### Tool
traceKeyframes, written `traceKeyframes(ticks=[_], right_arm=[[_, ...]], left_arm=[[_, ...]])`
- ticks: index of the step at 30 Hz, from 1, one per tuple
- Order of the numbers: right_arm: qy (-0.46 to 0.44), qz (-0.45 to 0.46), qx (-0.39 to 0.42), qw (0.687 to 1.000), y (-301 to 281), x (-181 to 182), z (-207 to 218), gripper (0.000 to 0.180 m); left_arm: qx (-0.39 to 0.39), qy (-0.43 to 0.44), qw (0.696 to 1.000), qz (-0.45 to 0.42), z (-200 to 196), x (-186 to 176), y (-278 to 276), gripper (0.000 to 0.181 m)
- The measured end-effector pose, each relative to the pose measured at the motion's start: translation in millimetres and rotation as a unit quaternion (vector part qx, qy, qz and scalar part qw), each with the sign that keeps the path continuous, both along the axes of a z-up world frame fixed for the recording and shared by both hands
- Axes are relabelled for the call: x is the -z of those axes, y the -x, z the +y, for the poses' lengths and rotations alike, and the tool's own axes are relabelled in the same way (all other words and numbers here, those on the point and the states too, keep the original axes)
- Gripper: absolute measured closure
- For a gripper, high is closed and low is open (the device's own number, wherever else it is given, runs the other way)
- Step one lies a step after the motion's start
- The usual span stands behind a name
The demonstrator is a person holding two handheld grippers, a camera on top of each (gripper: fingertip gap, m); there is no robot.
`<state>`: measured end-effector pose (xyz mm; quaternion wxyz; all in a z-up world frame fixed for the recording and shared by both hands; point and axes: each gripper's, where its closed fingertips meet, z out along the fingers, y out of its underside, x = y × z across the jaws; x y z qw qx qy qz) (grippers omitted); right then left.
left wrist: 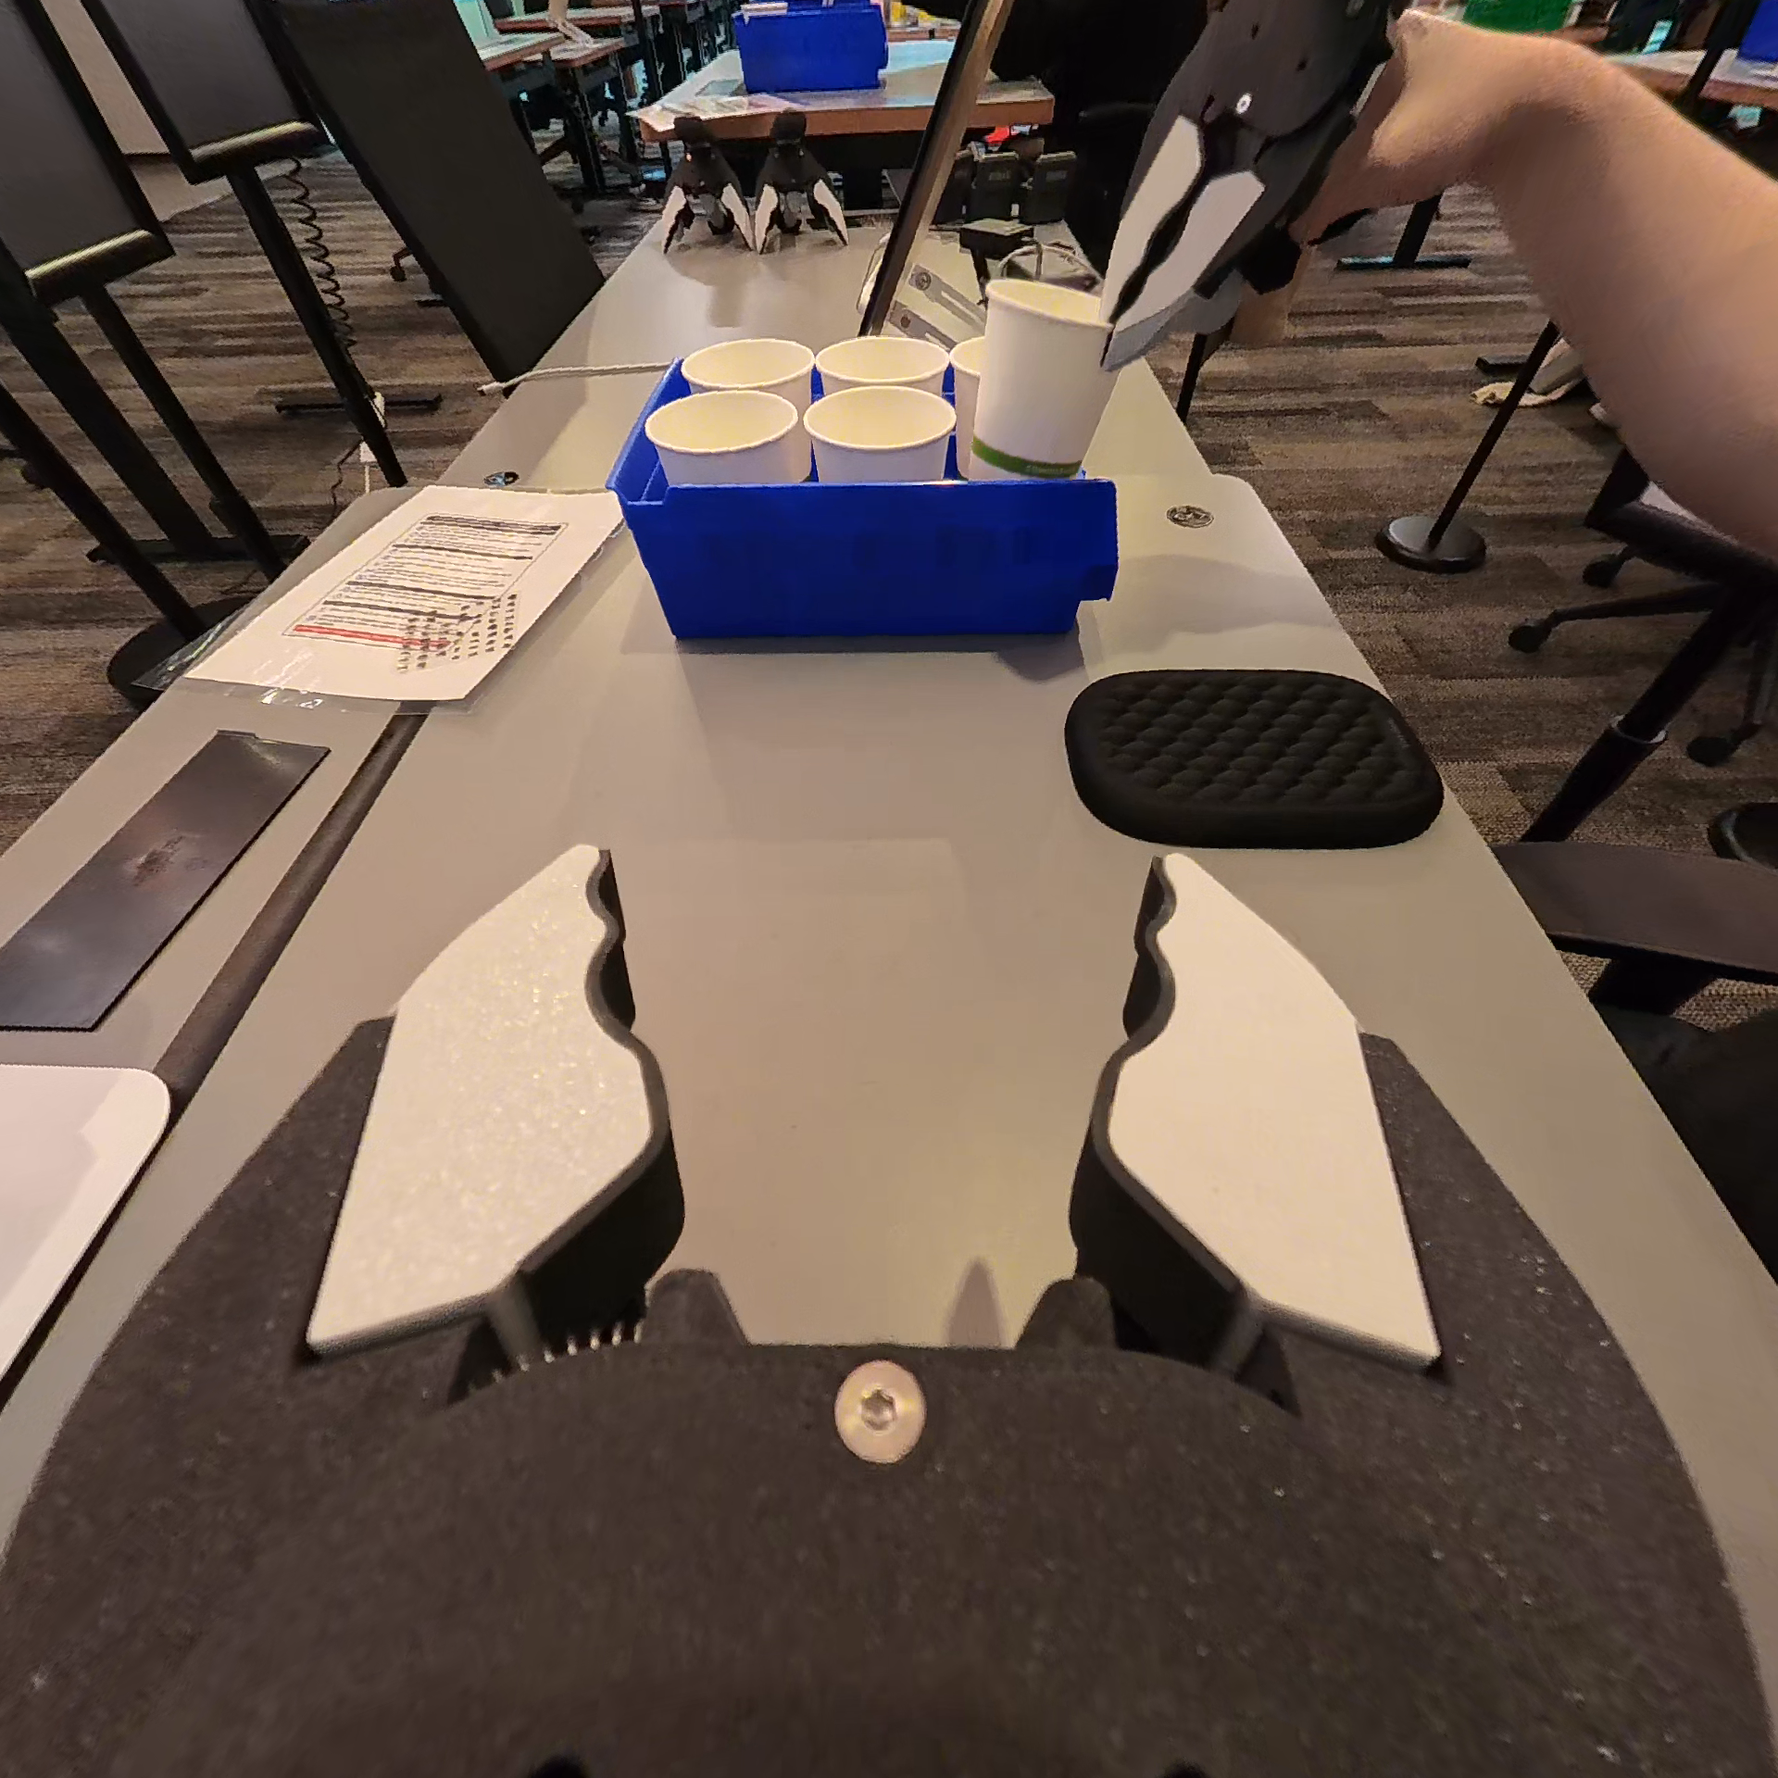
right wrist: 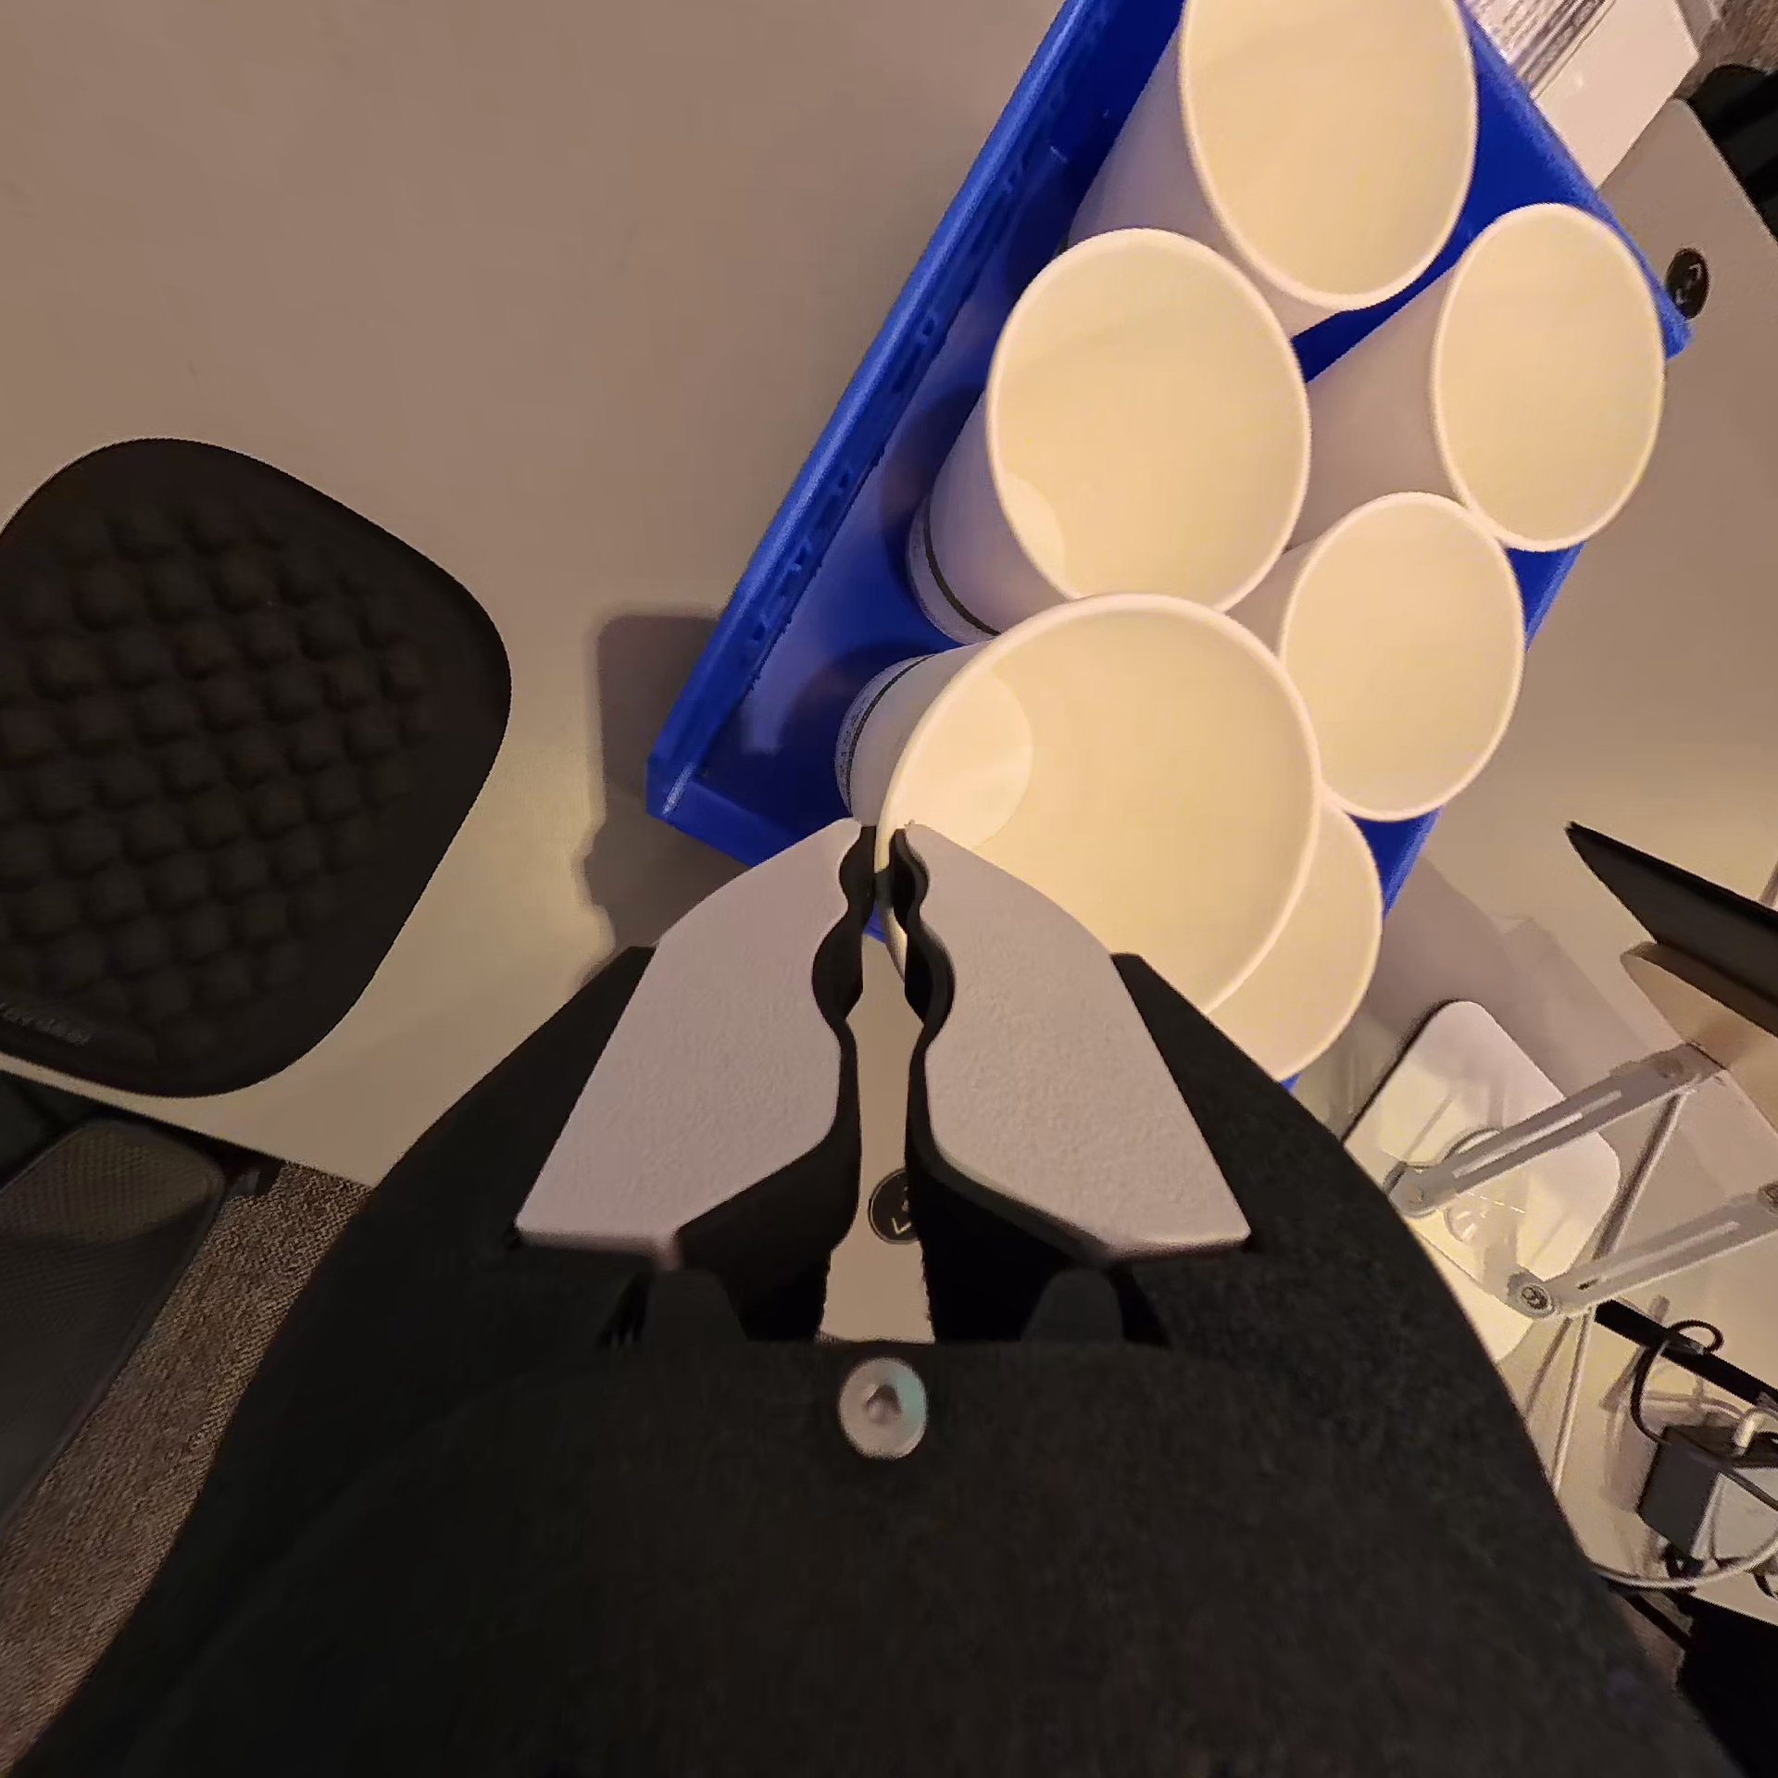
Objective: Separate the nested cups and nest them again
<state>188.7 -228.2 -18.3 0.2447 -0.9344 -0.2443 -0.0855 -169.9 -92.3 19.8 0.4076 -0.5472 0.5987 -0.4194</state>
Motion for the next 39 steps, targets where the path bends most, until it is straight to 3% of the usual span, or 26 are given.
traceKeyframes(ticks=[18,39], right_arm=[[0.053,-0.007,-0.001,0.999,1,44,3,0.177],[0.078,-0.004,-0.001,0.997,3,50,13,0.177]], left_arm=[[-0.001,0.001,1.0,0.002,1,1,1,0.081],[-0.001,0.0,1.0,0.004,0,0,2,0.081]])
